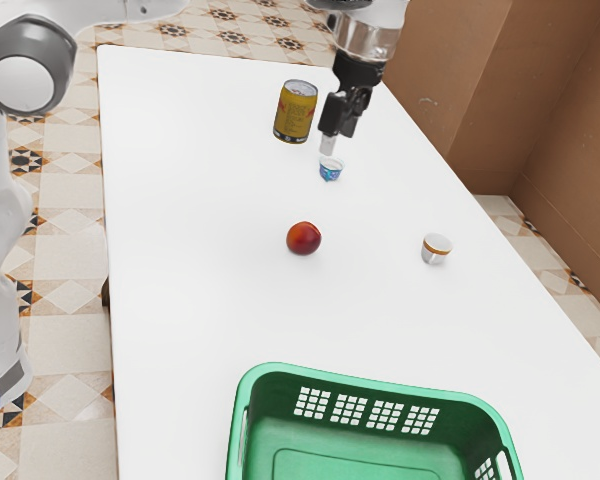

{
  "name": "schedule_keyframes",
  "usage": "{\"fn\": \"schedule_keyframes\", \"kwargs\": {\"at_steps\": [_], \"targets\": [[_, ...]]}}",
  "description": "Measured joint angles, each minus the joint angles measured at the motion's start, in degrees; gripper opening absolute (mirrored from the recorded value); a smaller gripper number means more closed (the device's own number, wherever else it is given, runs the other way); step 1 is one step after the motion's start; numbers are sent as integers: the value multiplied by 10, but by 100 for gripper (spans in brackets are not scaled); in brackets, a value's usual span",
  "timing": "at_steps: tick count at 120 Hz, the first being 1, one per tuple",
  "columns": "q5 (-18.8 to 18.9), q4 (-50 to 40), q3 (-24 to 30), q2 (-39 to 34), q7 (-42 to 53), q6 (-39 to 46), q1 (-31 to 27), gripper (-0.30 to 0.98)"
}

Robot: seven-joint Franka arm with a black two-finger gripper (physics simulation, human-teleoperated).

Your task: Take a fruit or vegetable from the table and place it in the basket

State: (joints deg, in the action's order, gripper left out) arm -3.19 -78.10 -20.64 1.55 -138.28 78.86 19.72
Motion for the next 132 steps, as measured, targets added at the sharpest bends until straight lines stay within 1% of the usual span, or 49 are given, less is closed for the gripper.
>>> {"fn": "schedule_keyframes", "kwargs": {"at_steps": [17,24,31,35,42,46,50,54,58,62,68,80,92,103,120,132], "targets": [[-3,-1,3,-17,-8,-12,37,69],[0,-1,0,-44,-12,-27,67,69],[7,-3,-20,-53,-15,-42,110,69],[11,-8,-43,-52,-12,-49,134,69],[15,-18,-86,-44,2,-57,148,69],[16,-49,-89,-52,15,-58,128,69],[18,-124,-60,-84,29,-43,76,69],[21,-177,-29,-104,42,-26,17,69],[27,-228,4,-125,55,-6,-22,68],[32,-275,23,-146,68,17,-40,69],[38,-314,36,-167,88,46,-64,69],[45,-339,41,-172,130,93,-117,69],[46,-342,39,-166,154,129,-143,69],[47,-343,38,-161,189,152,-150,68],[40,-347,43,-152,359,172,-147,69],[39,-347,71,-151,494,181,-142,69]]}}
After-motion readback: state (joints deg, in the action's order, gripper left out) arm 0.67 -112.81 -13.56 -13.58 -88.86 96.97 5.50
